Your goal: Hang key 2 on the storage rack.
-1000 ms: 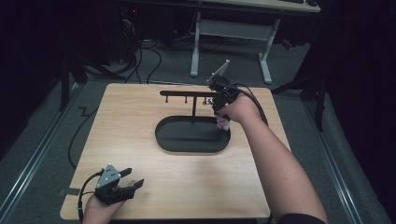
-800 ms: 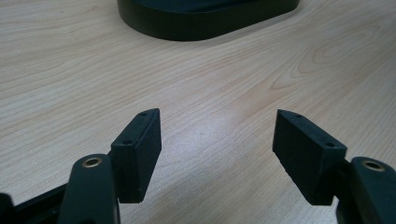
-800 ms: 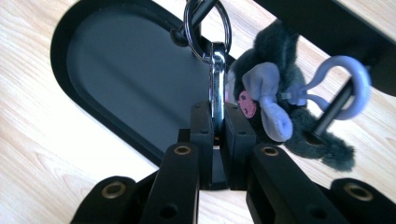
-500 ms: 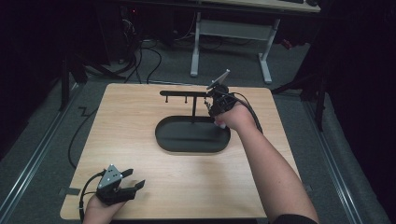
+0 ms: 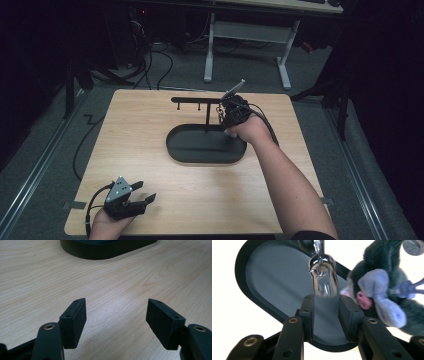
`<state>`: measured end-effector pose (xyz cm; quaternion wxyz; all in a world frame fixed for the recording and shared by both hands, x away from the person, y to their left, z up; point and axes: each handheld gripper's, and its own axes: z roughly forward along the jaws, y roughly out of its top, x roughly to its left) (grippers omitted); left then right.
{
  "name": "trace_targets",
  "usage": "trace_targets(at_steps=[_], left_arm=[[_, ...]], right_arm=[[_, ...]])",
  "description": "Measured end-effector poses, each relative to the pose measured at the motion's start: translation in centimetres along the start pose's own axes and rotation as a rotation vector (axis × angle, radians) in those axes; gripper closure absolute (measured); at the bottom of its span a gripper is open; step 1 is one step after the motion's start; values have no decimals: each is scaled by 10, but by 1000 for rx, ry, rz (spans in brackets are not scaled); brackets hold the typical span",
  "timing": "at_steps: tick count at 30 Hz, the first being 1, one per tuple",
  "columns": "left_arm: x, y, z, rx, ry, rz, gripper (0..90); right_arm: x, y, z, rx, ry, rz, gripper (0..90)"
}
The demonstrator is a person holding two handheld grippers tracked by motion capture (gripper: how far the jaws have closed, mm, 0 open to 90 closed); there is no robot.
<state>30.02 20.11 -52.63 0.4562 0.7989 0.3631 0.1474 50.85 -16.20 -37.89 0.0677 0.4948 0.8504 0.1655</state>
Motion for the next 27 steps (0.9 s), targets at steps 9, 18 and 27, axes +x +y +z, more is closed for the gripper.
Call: trace_targets(at_steps=[9,18,27], left_arm=[[0,0,1,6,-2,7,333],[-3,0,6,25,-9,20,330],[-8,0,10,43,-10,35,329]], right_arm=[[-3,-14,7,-1,22,22,599],[2,-66,29,-29,53,12,496],[5,-113,44,-98,80,7,463]])
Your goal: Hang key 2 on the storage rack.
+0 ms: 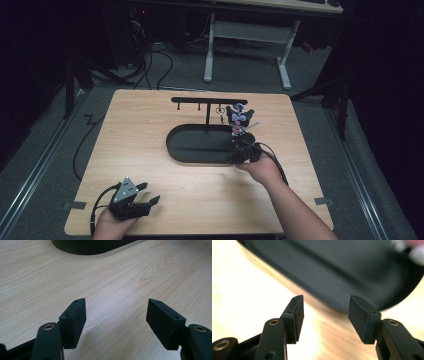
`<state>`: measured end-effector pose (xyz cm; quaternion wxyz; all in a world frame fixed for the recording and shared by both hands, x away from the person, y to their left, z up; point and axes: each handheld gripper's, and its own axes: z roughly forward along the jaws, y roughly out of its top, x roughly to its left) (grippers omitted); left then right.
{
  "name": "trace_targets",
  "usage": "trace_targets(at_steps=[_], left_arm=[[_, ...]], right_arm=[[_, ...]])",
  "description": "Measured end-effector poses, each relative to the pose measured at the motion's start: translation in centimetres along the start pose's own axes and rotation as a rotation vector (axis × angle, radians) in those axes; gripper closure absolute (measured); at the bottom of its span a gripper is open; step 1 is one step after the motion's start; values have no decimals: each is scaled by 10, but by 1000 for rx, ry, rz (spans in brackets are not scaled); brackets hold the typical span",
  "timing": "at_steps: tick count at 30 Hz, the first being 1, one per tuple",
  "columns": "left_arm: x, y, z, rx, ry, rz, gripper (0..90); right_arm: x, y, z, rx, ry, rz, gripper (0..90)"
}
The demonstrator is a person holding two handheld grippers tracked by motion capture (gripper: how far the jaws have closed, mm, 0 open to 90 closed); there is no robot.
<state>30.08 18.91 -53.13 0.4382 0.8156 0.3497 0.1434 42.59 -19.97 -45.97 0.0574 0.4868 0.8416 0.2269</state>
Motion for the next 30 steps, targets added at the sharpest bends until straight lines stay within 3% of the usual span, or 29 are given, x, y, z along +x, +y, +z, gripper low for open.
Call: trace_targets(at_steps=[3,4,7,9,10,11,12,13,14,15,16,19,20,21,23,27,30], left_arm=[[-1,-1,2,8,-1,3,329],[-2,-1,2,10,-1,5,329],[-3,-1,2,8,-2,6,330],[-4,0,2,6,-4,12,329],[-4,0,2,6,-4,12,329],[-5,1,2,2,-4,16,329],[-5,1,2,2,-4,16,329],[-5,2,2,-2,-5,21,329],[-5,2,2,-2,-5,21,329],[-5,2,2,-4,-5,21,329],[-5,3,2,-7,-7,18,329],[-5,3,2,-13,-13,5,329],[-6,3,2,-12,-14,3,329],[-7,3,2,-12,-11,3,329],[-10,3,4,-10,-5,7,329],[-13,4,5,-14,0,8,329],[-14,4,5,-13,5,8,329]], right_arm=[[1,-27,3,-65,7,21,458],[1,-27,3,-65,7,21,458],[5,-50,7,-98,10,7,453],[11,-72,10,-136,-23,-28,450],[11,-72,10,-136,-23,-28,450],[14,-90,12,-193,-21,-35,449],[14,-90,12,-193,-21,-35,449],[18,-104,12,-249,-24,-30,442],[18,-104,12,-249,-24,-30,442],[23,-121,11,-308,-46,-33,428],[23,-121,11,-308,-46,-33,428],[31,-144,11,-383,-88,-86,446],[31,-150,9,-378,-86,-95,429],[31,-150,6,-377,-82,-92,402],[25,-155,0,-436,-81,-57,399],[21,-156,4,-439,-58,-30,390],[22,-153,5,-442,-60,-48,389]])
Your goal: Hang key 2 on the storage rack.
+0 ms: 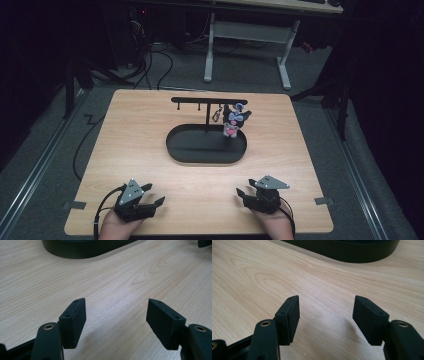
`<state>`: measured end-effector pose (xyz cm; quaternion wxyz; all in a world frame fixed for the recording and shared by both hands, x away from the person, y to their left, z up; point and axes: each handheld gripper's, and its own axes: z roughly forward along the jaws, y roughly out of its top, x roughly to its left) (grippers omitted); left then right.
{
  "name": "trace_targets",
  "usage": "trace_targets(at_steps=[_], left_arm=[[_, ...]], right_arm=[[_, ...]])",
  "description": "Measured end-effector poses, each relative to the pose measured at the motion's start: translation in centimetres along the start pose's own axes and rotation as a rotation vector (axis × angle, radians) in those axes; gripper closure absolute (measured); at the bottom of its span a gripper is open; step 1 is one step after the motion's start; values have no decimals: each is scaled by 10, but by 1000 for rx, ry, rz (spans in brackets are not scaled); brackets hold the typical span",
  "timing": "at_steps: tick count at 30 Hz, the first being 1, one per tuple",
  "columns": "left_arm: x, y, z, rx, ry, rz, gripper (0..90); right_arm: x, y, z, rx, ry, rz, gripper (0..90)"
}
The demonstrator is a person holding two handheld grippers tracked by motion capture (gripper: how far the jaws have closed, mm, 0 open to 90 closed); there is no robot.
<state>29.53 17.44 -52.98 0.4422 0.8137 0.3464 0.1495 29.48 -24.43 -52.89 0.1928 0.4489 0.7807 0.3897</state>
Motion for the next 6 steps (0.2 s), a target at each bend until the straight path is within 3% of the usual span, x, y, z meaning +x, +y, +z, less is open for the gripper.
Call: trace_targets(at_steps=[6], left_arm=[[0,-2,-1,5,1,-2,327]], right_arm=[[0,1,-2,-22,5,2,387]])
